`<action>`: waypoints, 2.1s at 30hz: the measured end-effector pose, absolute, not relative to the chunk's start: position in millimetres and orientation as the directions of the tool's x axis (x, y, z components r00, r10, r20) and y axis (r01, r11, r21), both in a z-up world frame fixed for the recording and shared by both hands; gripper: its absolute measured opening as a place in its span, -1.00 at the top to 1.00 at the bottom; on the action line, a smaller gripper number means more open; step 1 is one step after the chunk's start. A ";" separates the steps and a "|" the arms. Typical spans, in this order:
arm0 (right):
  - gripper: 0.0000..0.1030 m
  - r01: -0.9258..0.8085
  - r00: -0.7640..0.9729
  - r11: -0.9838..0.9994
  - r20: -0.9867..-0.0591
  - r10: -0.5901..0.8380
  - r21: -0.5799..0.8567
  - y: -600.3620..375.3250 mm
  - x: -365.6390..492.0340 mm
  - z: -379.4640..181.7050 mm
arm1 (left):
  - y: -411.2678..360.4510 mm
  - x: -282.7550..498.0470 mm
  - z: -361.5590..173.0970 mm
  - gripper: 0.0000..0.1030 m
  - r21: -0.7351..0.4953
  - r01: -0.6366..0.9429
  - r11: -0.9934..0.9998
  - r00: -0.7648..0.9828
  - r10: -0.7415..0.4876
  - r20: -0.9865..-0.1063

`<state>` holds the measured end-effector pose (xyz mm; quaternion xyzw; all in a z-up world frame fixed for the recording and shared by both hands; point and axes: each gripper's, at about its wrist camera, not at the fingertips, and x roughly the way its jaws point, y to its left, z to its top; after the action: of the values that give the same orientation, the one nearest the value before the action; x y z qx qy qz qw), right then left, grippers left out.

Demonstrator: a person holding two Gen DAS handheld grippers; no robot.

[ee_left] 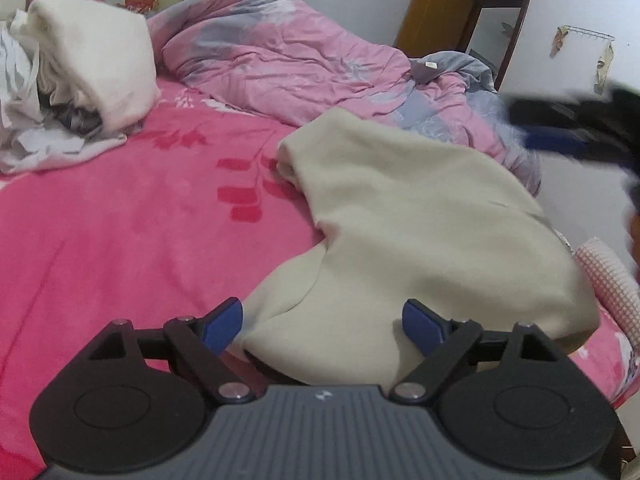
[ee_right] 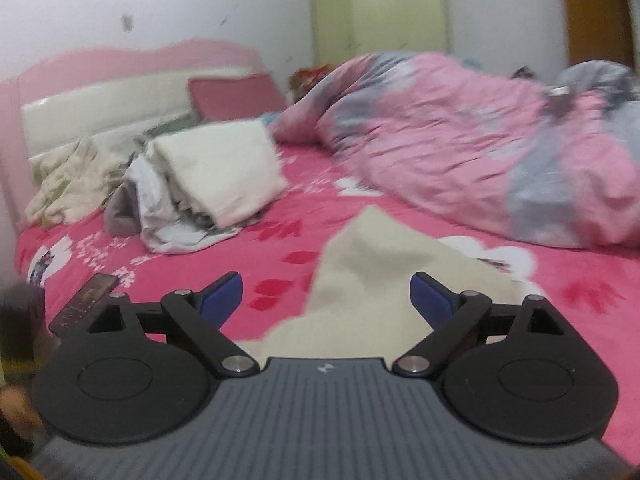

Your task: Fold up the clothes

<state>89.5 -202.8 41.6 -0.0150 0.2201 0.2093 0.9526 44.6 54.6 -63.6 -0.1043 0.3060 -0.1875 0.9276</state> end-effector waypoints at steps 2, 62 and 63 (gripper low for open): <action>-0.79 -0.430 0.792 0.903 -0.476 0.382 0.009 -171.7 120.2 36.7 | 54.5 42.6 -68.1 -0.64 -0.303 0.289 0.908 0.743 -0.413 -0.526; 0.87 0.231 0.859 0.848 -0.509 0.052 0.477 -452.1 21.5 -109.9 | 8.4 19.9 13.6 -0.66 -0.648 0.538 0.539 0.506 -0.821 -0.263; 0.80 0.235 0.856 0.841 -0.514 0.059 0.488 -455.6 22.4 -112.6 | 7.6 26.2 11.9 -0.66 -0.645 0.513 0.566 0.524 -0.802 -0.286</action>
<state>22.4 -455.6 -112.6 0.2782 0.2641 -0.0479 0.9223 26.2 7.6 11.9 -0.2501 0.2887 -0.3932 0.8363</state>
